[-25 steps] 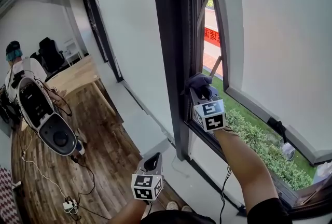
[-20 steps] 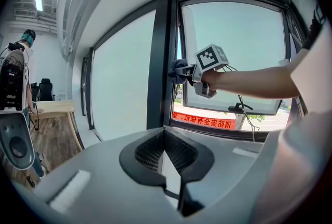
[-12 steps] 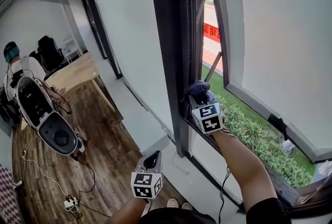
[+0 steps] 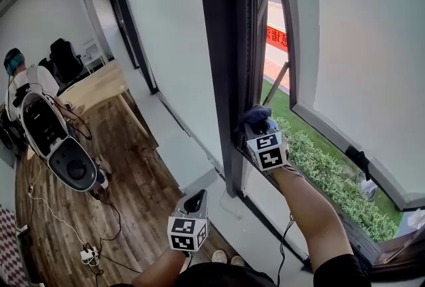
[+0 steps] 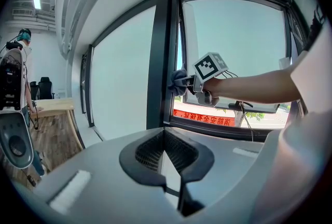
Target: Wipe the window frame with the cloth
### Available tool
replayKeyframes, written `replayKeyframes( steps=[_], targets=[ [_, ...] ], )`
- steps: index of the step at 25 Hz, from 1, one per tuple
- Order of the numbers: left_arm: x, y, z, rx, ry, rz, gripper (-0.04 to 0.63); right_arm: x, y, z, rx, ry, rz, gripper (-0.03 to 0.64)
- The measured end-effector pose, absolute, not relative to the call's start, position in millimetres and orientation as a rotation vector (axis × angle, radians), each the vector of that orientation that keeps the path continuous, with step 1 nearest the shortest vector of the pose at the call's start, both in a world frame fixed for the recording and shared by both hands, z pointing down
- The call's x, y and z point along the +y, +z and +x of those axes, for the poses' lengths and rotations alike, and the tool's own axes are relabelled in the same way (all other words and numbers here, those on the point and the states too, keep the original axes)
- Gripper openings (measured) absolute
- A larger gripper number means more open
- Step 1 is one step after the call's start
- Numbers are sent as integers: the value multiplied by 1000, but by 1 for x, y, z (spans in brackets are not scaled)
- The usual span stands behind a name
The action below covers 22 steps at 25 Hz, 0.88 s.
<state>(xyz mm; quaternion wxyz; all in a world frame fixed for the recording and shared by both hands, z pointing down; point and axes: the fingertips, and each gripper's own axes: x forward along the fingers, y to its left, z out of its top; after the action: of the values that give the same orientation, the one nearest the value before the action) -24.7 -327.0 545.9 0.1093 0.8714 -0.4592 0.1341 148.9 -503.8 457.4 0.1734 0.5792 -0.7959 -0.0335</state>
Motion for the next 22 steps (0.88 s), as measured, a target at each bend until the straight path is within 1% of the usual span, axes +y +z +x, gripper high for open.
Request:
replayKeyframes(
  steps=[5,10,18,22],
  targets=[
    [-325,550,-20,-1330,405,2562,9,-504,458,149,-2244,-81,1640,79],
    [-325,550,-18,-1326,394,2566,9,-502,479,149,-2208,-44,1619,78],
    [-329,549,-26,-1354,375,2542,9,-505,544,148,-2089,167,1513,78],
    [-328,548,-27,-1352,361,2544,9,-506,567,148,-1997,209,1446,78]
  ],
)
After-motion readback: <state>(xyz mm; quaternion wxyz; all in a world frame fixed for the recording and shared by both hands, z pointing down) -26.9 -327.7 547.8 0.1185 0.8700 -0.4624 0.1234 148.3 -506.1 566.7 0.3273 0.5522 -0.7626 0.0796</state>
